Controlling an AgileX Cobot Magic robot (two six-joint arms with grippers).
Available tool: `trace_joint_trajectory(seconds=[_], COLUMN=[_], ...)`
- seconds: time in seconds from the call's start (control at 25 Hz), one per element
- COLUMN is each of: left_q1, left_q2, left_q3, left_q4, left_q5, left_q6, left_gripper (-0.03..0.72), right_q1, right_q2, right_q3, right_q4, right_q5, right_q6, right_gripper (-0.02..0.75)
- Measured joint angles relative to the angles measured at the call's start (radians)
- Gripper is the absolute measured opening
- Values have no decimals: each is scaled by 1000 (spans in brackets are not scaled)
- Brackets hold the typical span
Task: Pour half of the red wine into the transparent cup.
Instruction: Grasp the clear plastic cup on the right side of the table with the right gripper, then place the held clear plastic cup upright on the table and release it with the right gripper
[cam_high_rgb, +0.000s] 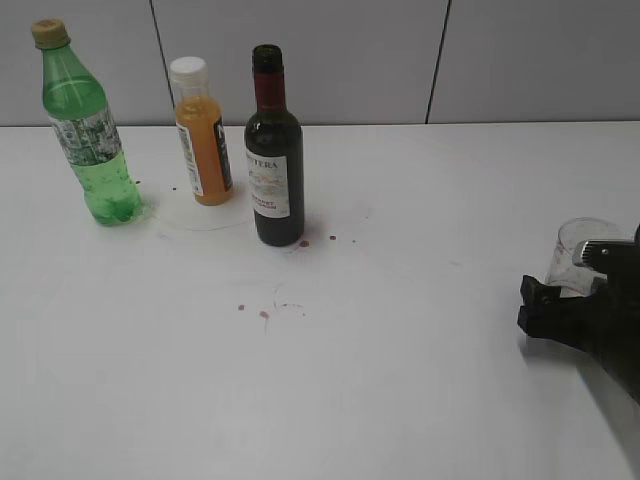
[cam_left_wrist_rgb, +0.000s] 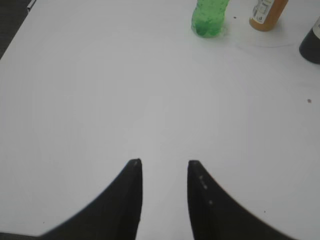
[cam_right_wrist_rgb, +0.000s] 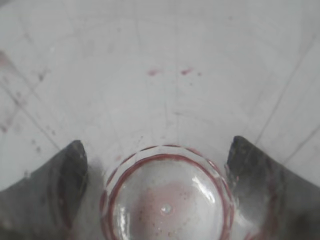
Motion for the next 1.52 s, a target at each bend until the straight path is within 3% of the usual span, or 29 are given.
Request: trace_joint_trajectory(seconds=[0.16,0.36,0.68,1.04,1.2,1.4,1.52], left_q1=[0,0,0,0,0,0,0], left_q2=[0,0,0,0,0,0,0], left_q3=[0,0,0,0,0,0,0], left_q4=[0,0,0,0,0,0,0], left_q5=[0,0,0,0,0,0,0], left_q6=[0,0,0,0,0,0,0], left_gripper=[239,239,239,239,239,239,239], right_q1=[0,0,0,0,0,14,45], right_q2=[4,4,-12,-79,-79,-63,-15], right_q3=[-2,-2,1,-93,-220,-453,-587], right_q4=[1,5,-38,-392,-680,-1140,-1299], right_q5=[-5,-8,6,88,89,181,215], right_q6=[-1,-1,-20,-221,-176,85,185], right_gripper=[635,518,518,514,513,513,513])
